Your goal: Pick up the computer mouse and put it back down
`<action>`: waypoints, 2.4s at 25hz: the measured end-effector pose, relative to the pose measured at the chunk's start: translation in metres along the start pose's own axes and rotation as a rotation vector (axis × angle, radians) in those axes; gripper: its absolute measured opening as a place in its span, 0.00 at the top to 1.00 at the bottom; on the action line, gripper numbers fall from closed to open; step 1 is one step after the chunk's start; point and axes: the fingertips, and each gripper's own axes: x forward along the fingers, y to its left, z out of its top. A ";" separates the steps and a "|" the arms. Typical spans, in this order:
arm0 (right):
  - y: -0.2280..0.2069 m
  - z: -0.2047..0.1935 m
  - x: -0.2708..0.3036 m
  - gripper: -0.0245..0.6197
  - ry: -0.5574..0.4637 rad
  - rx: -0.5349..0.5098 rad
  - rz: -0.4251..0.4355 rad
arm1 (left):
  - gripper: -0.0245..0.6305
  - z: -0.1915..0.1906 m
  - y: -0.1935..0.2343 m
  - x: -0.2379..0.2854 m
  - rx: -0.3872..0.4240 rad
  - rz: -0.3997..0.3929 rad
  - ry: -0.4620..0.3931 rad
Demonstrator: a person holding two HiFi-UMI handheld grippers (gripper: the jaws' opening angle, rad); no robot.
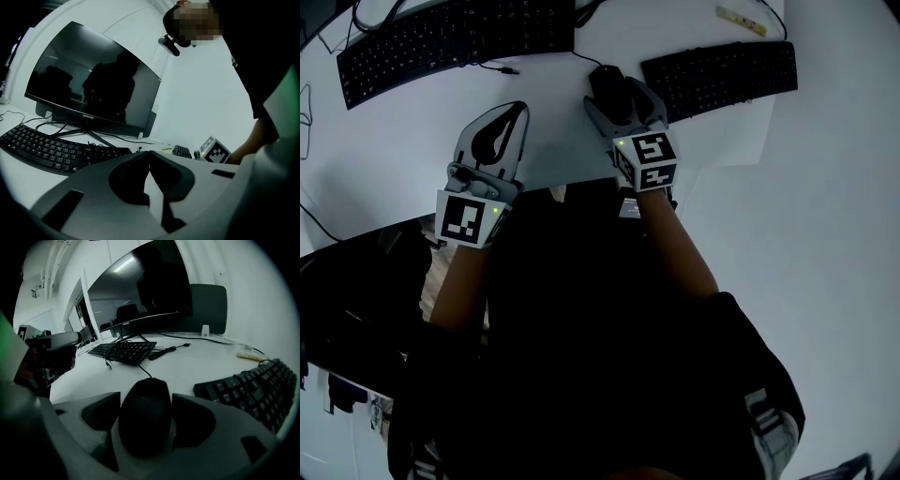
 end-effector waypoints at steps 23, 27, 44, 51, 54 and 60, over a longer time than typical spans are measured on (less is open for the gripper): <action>0.000 0.016 -0.019 0.47 -0.045 0.019 0.016 | 0.97 0.003 -0.010 -0.007 0.008 0.042 0.009; -0.002 0.045 -0.047 0.47 -0.177 0.093 0.086 | 0.97 0.018 -0.018 -0.008 0.023 0.056 -0.009; -0.018 0.201 -0.204 0.47 -0.653 -0.078 0.133 | 0.97 0.143 -0.049 -0.024 0.145 0.086 -0.190; -0.010 0.236 -0.263 0.47 -0.781 -0.130 0.154 | 0.97 0.194 -0.053 -0.051 0.215 0.143 -0.282; -0.005 0.243 -0.290 0.47 -0.842 -0.158 0.128 | 0.97 0.213 -0.053 -0.069 0.240 0.181 -0.317; 0.000 0.244 -0.329 0.47 -0.896 -0.264 0.044 | 0.97 0.240 -0.056 -0.096 0.271 0.265 -0.340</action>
